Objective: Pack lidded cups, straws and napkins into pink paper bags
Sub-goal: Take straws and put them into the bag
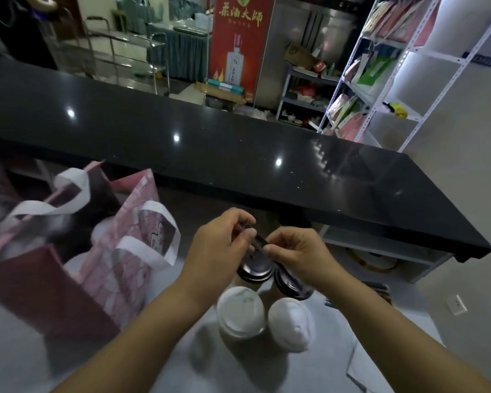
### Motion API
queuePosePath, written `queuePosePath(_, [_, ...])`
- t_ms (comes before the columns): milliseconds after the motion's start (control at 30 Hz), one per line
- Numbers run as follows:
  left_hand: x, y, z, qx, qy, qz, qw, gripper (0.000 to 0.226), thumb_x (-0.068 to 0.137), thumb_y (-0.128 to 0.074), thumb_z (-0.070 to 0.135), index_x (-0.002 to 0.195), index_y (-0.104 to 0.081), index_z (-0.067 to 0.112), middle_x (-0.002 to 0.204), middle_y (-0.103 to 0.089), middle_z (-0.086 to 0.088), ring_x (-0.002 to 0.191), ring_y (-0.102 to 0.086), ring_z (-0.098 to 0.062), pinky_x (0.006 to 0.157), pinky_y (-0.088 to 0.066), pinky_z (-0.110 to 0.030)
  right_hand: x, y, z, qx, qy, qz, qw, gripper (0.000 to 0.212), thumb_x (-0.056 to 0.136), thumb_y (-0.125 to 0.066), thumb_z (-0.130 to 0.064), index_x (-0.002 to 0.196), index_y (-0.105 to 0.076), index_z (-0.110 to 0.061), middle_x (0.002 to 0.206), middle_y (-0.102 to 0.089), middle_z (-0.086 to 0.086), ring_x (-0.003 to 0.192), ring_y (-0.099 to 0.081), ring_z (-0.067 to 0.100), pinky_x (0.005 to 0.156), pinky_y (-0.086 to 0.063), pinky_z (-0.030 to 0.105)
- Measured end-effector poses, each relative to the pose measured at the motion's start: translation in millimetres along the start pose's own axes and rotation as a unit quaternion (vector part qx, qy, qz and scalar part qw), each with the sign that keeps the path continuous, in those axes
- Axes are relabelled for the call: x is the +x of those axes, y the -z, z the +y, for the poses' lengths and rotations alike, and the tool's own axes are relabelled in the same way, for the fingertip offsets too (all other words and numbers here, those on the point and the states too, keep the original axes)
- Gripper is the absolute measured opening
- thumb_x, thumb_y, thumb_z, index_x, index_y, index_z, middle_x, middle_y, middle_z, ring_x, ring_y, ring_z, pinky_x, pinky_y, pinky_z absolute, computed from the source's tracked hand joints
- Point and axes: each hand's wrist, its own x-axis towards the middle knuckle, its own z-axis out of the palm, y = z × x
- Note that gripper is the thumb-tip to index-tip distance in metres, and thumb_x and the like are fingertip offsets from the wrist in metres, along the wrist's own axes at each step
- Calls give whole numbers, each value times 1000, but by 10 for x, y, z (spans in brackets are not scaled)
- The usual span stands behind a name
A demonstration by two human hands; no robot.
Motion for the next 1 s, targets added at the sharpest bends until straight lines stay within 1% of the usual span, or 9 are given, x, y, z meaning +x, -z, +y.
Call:
queuePosePath(300, [-59, 1506, -133, 60, 13, 142, 988, 17, 88, -60, 21, 98, -53, 33, 76, -61, 14, 70, -63, -3, 60, -54, -20, 630, -899, -1016, -35, 74, -110, 991, 34, 84, -64, -5, 91, -67, -39, 78, -66, -24, 73, -62, -6, 66, -46, 8])
queuePosePath(400, [-125, 1896, -277, 211, 60, 157, 963, 36, 83, -66, 27, 112, -45, 31, 82, -58, 15, 67, -57, -4, 56, -41, -13, 833, -1173, -1220, -63, 35, -110, 991, 34, 80, -68, -7, 100, -63, -33, 75, -68, -14, 72, -65, -1, 63, -52, 15])
queuePosePath(467, [-169, 2144, -383, 348, 36, 126, 928, 32, 72, -76, 19, 97, -57, 19, 75, -60, 3, 64, -51, -12, 55, -31, -19, 968, -1291, -1354, -76, -31, -120, 989, 35, 76, -72, -8, 96, -55, -31, 70, -69, -8, 64, -67, 4, 57, -52, 19])
queuePosePath(567, [-213, 2415, -546, 442, 3, 23, 897, 22, 57, -82, 10, 72, -69, 18, 67, -62, -2, 73, -56, -24, 67, -34, -32, 1165, -1444, -1583, -140, -70, -143, 977, 29, 73, -72, -7, 88, -53, -22, 72, -68, 3, 56, -63, 10, 52, -51, 23])
queuePosePath(667, [-248, 2560, -633, 457, 7, -38, 889, 22, 59, -80, 25, 78, -70, 27, 88, -69, 2, 110, -53, -23, 102, -26, -42, 1353, -1647, -1844, -205, -74, -203, 955, 17, 75, -70, -7, 76, -60, -20, 72, -62, -2, 58, -57, 7, 45, -41, 15])
queuePosePath(733, [-276, 2632, -697, 439, 14, -49, 897, 38, 63, -72, 44, 98, -62, 33, 114, -61, 7, 135, -27, -17, 112, 2, -38, 1478, -1822, -1989, -236, -82, -235, 939, 12, 78, -67, -7, 74, -64, -19, 70, -61, -3, 61, -56, 8, 48, -42, 15])
queuePosePath(833, [-302, 2703, -794, 414, 32, -79, 906, 95, 59, -58, 67, 139, -22, 30, 146, -26, 11, 137, 19, -6, 106, 25, -35, 1683, -2147, -2086, -281, -100, -252, 921, 5, 81, -65, -10, 84, -68, -13, 73, -63, 2, 62, -60, 12, 59, -53, 22])
queuePosePath(900, [-326, 2724, -804, 407, 41, -100, 907, 116, 56, -51, 73, 144, 9, 28, 151, -4, 13, 126, 39, 0, 104, 30, -34, 1830, -2388, -2062, -335, -128, -284, 889, 6, 86, -61, -16, 89, -66, -13, 73, -62, 1, 62, -59, 11, 61, -53, 24])
queuePosePath(1000, [-358, 2746, -790, 388, 38, -107, 914, 124, 56, -54, 72, 142, 23, 26, 152, 6, 14, 124, 43, -3, 107, 27, -35, 1988, -2689, -1889, -414, -169, -362, 818, 17, 93, -52, -20, 104, -62, -13, 73, -54, -4, 63, -52, 8, 70, -44, 23])
